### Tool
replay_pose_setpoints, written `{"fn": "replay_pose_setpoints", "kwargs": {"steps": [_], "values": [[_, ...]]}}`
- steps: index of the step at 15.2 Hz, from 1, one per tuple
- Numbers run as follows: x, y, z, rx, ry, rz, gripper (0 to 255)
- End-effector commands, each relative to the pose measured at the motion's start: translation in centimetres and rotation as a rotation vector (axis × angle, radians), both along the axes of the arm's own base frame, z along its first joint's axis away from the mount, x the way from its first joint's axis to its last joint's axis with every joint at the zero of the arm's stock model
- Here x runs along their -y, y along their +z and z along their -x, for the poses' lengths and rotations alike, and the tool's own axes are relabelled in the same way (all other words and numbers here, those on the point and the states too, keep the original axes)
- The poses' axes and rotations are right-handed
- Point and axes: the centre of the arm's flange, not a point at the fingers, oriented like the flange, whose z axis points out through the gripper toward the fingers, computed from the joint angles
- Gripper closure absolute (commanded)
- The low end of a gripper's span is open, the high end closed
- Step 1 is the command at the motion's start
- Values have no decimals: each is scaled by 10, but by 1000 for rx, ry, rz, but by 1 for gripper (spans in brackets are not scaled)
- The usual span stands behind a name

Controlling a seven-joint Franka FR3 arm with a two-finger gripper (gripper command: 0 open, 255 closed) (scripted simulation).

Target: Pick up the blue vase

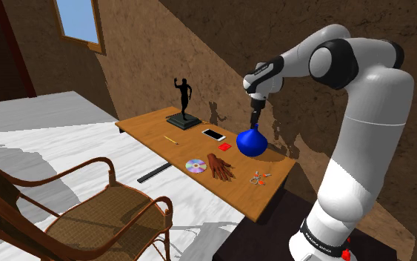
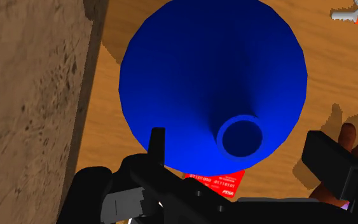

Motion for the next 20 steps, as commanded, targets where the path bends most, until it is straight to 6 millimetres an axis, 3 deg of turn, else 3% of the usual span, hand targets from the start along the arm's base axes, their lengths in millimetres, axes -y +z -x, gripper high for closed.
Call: {"fn": "replay_pose_setpoints", "kwargs": {"steps": [1,2,11,20], "values": [[0,-3,1,1,0,0,0],[-1,-3,1,1,0,0,255],[0,-3,1,1,0,0,255],[0,44,1,1,0,0,255]]}}
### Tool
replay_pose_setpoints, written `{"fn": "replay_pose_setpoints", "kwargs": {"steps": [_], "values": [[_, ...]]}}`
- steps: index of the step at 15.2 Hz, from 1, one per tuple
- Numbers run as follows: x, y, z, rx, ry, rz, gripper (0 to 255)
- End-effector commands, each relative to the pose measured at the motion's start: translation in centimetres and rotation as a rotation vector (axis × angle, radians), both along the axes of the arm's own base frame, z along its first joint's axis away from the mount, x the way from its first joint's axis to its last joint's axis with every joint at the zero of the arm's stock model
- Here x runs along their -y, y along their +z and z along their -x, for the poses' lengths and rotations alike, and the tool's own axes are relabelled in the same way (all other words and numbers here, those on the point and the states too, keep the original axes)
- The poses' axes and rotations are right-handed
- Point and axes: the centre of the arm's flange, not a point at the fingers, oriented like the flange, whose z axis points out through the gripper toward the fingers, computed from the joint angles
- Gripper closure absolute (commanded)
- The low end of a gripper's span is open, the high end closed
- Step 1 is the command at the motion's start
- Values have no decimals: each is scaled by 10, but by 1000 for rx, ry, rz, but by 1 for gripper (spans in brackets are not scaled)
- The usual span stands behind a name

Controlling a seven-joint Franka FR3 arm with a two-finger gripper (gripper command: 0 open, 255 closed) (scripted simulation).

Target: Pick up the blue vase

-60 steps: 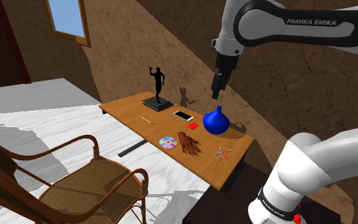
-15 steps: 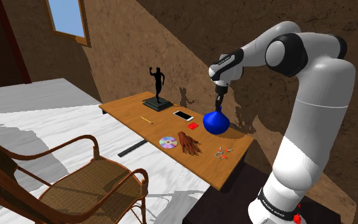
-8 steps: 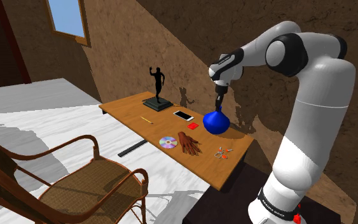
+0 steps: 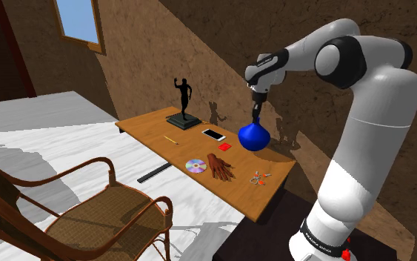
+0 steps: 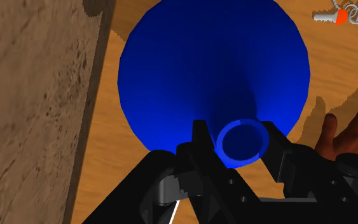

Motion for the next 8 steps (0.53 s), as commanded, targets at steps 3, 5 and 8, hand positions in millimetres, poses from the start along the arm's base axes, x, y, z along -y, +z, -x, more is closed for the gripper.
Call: {"fn": "replay_pose_setpoints", "kwargs": {"steps": [3,5,8], "values": [[0,21,1,1,0,0,255],[0,32,1,1,0,0,255],[0,38,1,1,0,0,255]]}}
